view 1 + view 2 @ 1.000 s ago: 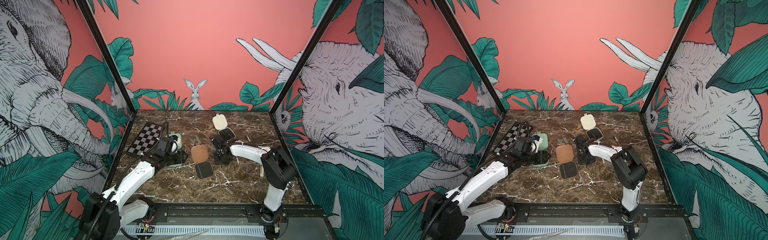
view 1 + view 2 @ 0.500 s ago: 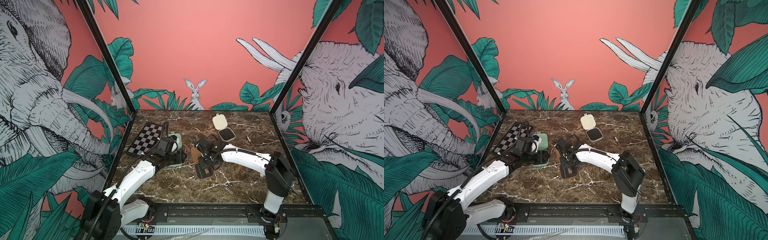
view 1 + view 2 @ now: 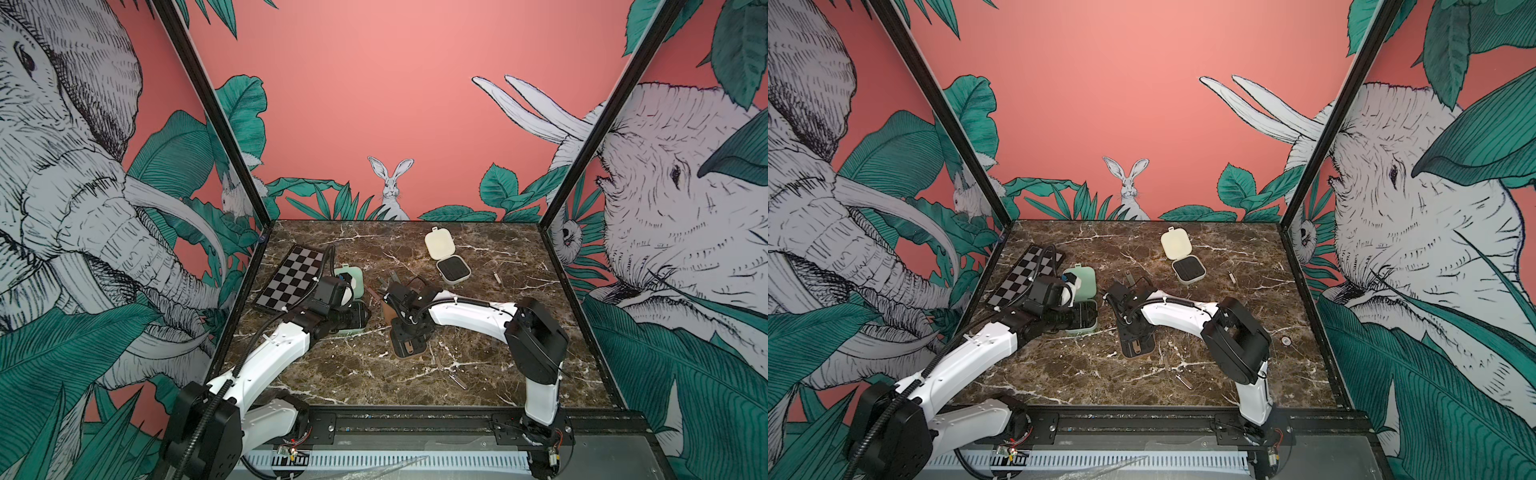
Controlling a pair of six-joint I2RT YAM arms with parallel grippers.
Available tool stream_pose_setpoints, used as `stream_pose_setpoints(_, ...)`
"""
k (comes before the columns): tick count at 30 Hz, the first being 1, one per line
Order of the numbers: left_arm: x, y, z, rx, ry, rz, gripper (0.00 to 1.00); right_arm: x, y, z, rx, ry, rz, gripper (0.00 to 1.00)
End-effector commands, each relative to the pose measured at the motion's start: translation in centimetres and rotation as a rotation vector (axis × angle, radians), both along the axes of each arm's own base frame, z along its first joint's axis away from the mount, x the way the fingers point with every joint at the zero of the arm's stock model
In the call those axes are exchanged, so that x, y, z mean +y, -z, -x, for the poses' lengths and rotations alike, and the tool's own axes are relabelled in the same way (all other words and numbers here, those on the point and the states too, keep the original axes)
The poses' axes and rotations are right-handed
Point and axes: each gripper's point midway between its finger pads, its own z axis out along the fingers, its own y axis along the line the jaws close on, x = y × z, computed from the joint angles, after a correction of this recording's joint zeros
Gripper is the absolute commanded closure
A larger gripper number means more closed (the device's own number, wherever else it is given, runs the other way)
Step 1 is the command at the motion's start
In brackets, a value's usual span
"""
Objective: Organize nail clipper sets
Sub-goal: Place the nail clipper in the storage box.
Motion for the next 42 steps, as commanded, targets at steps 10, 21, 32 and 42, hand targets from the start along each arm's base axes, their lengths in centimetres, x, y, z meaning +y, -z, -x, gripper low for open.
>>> stream_pose_setpoints(10,0.7,0.2,0.7,0.01,-0.014,-0.004,0.5,-1.2,2.5,0.4,0.02,0.023,0.068,0.9)
stream_pose_setpoints(21,0.7,0.3,0.7,0.012,-0.014,-0.003,0.5,-3.3,4.8,-0.3,0.008,0.06,0.192,0.92)
stream_pose_setpoints(32,0.7,0.2,0.7,0.01,-0.017,-0.001,0.5,-3.6,7.1,1.2,0.097,0.047,0.218,0.86)
stream_pose_setpoints(42,0.6,0.1,0.6,0.01,-0.014,0.003,0.5,-2.5,1.0,-1.2,-0.023,0.06,0.147,0.66)
